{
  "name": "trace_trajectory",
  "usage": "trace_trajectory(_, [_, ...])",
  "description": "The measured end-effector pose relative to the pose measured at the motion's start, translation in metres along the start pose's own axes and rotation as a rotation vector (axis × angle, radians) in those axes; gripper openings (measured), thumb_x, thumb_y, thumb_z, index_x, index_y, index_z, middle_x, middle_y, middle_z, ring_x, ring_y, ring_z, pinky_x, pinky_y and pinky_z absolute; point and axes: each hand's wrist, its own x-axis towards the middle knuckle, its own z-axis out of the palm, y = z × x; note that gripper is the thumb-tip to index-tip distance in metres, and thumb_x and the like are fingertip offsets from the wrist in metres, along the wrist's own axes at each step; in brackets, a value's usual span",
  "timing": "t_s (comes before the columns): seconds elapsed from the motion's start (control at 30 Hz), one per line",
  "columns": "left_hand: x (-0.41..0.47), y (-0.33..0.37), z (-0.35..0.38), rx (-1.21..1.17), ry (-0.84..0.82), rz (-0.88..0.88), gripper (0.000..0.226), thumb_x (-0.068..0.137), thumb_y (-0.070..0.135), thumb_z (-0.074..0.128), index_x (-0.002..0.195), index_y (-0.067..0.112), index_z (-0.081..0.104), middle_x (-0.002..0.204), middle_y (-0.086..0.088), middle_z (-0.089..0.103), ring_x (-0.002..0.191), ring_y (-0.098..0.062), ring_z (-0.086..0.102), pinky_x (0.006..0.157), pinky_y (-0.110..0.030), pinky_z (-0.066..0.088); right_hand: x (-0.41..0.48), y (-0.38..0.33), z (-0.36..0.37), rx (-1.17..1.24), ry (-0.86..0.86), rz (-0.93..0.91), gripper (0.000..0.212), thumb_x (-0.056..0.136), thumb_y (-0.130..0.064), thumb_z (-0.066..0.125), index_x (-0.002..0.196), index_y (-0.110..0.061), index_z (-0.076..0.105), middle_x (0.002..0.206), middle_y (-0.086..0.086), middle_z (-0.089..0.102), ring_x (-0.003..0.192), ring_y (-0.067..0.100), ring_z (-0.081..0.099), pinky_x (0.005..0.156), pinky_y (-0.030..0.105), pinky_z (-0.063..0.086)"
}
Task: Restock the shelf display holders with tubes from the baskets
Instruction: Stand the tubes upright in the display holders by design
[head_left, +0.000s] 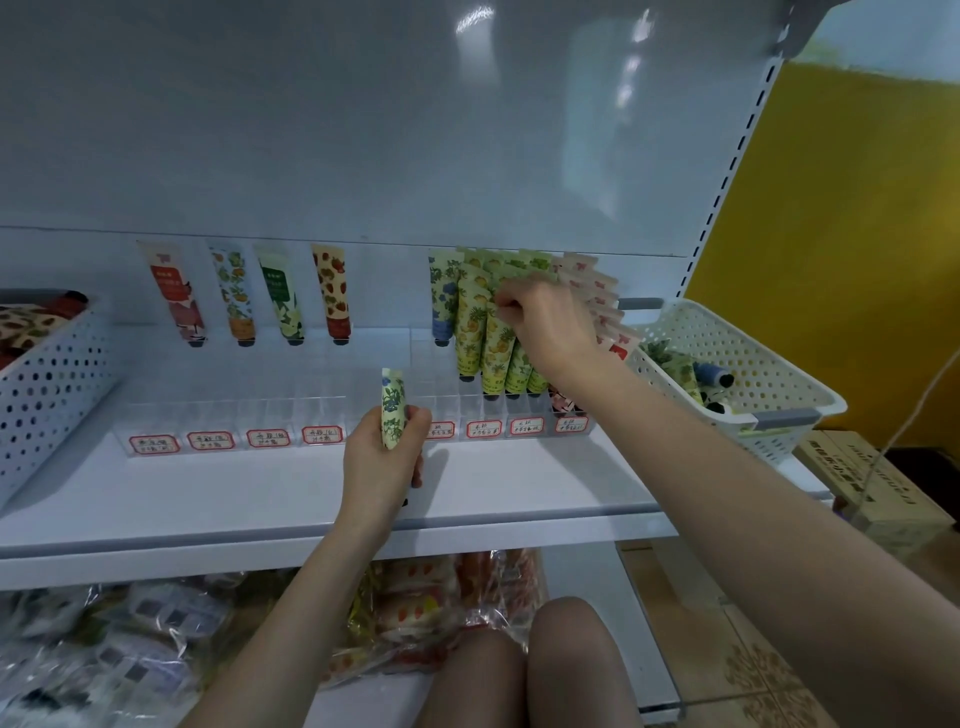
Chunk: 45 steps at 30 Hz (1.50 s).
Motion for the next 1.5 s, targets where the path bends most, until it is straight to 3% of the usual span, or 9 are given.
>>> trace_trajectory(0.17, [0.0, 0.001, -0.001, -0.007, -0.007, 0.006, 0.018, 0.093, 0.022, 0.053, 0.076, 0.018, 0.052, 0.055, -0.006, 0.051, 0.038, -0.004, 0.044, 0.04, -0.018, 0.038, -0.002, 0.004, -0.002, 0.129, -0.011, 0.015, 0.017, 0.09, -0.009, 0.055, 0.1, 0.0, 0.066, 0.1, 0.018, 0.063, 0.093, 0.033, 0.059, 0.078, 0.044, 0.049])
trace_trajectory(0.5, [-0.002, 0.006, 0.001, -0.029, -0.031, -0.014, 0.016, 0.093, 0.023, 0.054, 0.077, 0.017, 0.052, 0.055, -0.005, 0.051, 0.04, -0.007, 0.044, 0.048, -0.027, 0.04, -0.001, 0.004, -0.005, 0.132, 0.044, 0.001, 0.017, 0.092, -0.009, 0.052, 0.095, 0.001, 0.066, 0.1, 0.015, 0.065, 0.089, 0.028, 0.061, 0.076, 0.037, 0.05])
trace_trajectory(0.67, [-0.004, 0.02, -0.004, -0.326, -0.251, -0.115, 0.015, 0.09, 0.016, 0.055, 0.078, 0.011, 0.047, 0.057, -0.003, 0.045, 0.042, -0.012, 0.04, 0.043, -0.023, 0.037, -0.005, -0.009, -0.023, 0.386, 0.089, 0.053, 0.021, 0.094, -0.016, 0.053, 0.097, -0.002, 0.068, 0.091, 0.006, 0.066, 0.067, 0.014, 0.056, 0.066, 0.024, 0.044])
trace_trajectory(0.8, [-0.008, 0.036, -0.004, -0.535, -0.487, -0.154, 0.022, 0.074, 0.023, 0.057, 0.085, 0.005, 0.05, 0.053, 0.0, 0.045, 0.038, -0.01, 0.038, 0.037, -0.019, 0.033, -0.019, -0.022, -0.038, 0.584, -0.135, 0.029, 0.021, 0.094, -0.027, 0.054, 0.084, -0.015, 0.068, 0.077, -0.003, 0.066, 0.064, 0.002, 0.058, 0.06, 0.011, 0.046])
trace_trajectory(0.9, [-0.012, 0.046, 0.0, -0.539, -0.561, -0.119, 0.021, 0.075, 0.023, 0.054, 0.085, 0.004, 0.052, 0.054, -0.001, 0.046, 0.039, -0.011, 0.039, 0.039, -0.02, 0.034, -0.03, -0.028, -0.045, 0.735, -0.333, 0.042, 0.014, 0.091, -0.032, 0.056, 0.084, -0.025, 0.066, 0.079, -0.015, 0.065, 0.07, -0.011, 0.06, 0.063, 0.005, 0.047])
trace_trajectory(1.0, [-0.017, 0.053, 0.004, -0.518, -0.592, -0.085, 0.026, 0.075, 0.024, 0.054, 0.088, 0.002, 0.049, 0.055, -0.001, 0.049, 0.042, -0.012, 0.042, 0.041, -0.022, 0.037, -0.035, -0.029, -0.05, 0.849, -0.431, 0.053, 0.003, 0.084, -0.025, 0.065, 0.082, -0.024, 0.068, 0.075, -0.015, 0.067, 0.07, -0.008, 0.061, 0.063, 0.008, 0.045])
trace_trajectory(1.23, [-0.015, 0.039, -0.002, -0.285, -0.413, 0.01, 0.023, 0.078, 0.03, 0.059, 0.095, 0.015, 0.06, 0.075, 0.004, 0.067, 0.074, -0.013, 0.065, 0.074, -0.033, 0.054, -0.039, -0.019, -0.055, 0.837, -0.351, 0.123, 0.009, 0.083, -0.019, 0.068, 0.074, -0.023, 0.065, 0.059, -0.018, 0.064, 0.057, -0.009, 0.056, 0.054, 0.006, 0.041])
trace_trajectory(1.4, [-0.014, 0.024, -0.005, -0.092, -0.338, 0.125, 0.009, 0.091, 0.022, 0.054, 0.094, 0.021, 0.063, 0.085, -0.001, 0.069, 0.075, -0.005, 0.063, 0.064, -0.018, 0.048, -0.035, -0.023, -0.058, 0.541, -0.406, 0.089, 0.008, 0.082, -0.026, 0.069, 0.079, -0.019, 0.07, 0.078, -0.004, 0.069, 0.074, 0.011, 0.063, 0.069, 0.025, 0.051])
trace_trajectory(1.5, [-0.005, 0.005, -0.008, 0.142, -0.175, 0.204, 0.019, 0.091, 0.025, 0.057, 0.107, 0.018, 0.062, 0.099, 0.001, 0.066, 0.092, -0.01, 0.062, 0.075, -0.013, 0.047, -0.02, -0.027, -0.055, 0.462, -0.282, 0.109, 0.019, 0.084, -0.027, 0.067, 0.084, -0.008, 0.071, 0.084, 0.01, 0.07, 0.079, 0.026, 0.064, 0.072, 0.032, 0.052])
